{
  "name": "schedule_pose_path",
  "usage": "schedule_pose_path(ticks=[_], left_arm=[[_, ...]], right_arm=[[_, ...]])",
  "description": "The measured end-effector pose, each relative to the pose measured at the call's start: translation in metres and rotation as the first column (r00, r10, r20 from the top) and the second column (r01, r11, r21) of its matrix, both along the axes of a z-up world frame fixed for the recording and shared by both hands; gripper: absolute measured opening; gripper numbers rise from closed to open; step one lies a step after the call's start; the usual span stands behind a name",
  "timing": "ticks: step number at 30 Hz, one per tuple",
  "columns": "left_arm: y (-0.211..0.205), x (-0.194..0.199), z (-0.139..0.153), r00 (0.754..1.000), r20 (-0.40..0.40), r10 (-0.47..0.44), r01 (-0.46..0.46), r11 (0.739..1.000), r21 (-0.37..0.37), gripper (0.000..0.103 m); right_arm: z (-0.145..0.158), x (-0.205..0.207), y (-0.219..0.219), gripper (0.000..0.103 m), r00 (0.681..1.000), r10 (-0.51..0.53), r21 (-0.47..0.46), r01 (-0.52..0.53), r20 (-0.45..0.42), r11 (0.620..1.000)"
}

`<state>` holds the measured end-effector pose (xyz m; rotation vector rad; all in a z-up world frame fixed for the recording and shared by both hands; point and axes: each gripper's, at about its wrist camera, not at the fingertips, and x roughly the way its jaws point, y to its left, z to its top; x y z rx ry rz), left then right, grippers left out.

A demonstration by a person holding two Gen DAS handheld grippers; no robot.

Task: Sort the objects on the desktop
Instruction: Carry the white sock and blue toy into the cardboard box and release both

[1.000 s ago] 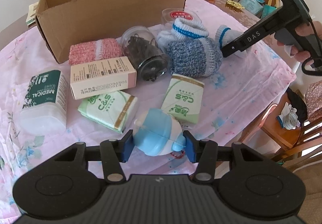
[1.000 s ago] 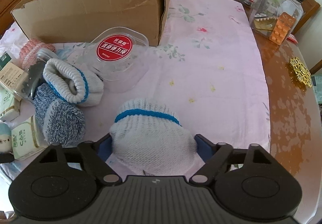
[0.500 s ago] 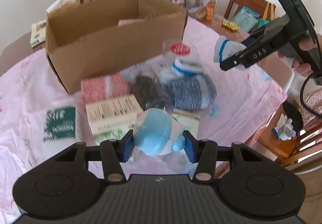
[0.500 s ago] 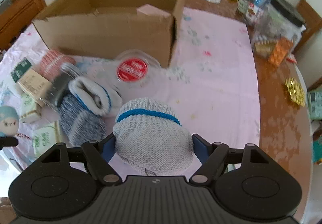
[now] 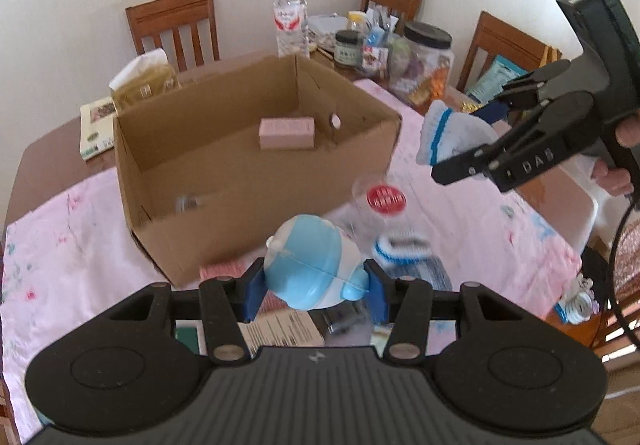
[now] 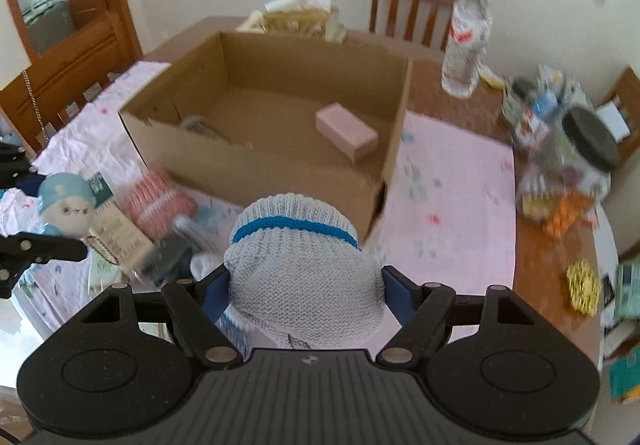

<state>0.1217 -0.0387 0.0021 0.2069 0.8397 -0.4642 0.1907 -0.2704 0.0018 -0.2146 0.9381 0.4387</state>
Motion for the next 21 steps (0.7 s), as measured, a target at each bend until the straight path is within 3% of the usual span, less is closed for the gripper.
schedule_pose_path(ticks=[12,21], left_arm=[[0.009,0.066,0.021,0.999,0.040,-0.020,0.020,1.000,0.007,0.050],[0.025,0.118,0.022,0.999,0.030,-0.022,0.022,1.000,0.006,0.050]], right_arm=[[0.028,0.033,0.031,0.081,0.996,0.035,0.005,-0.036,0.087,0.999],[0.034,0.067,0.058,0.081,0.996,0.012,0.014,-0.013,0.085,1.000]])
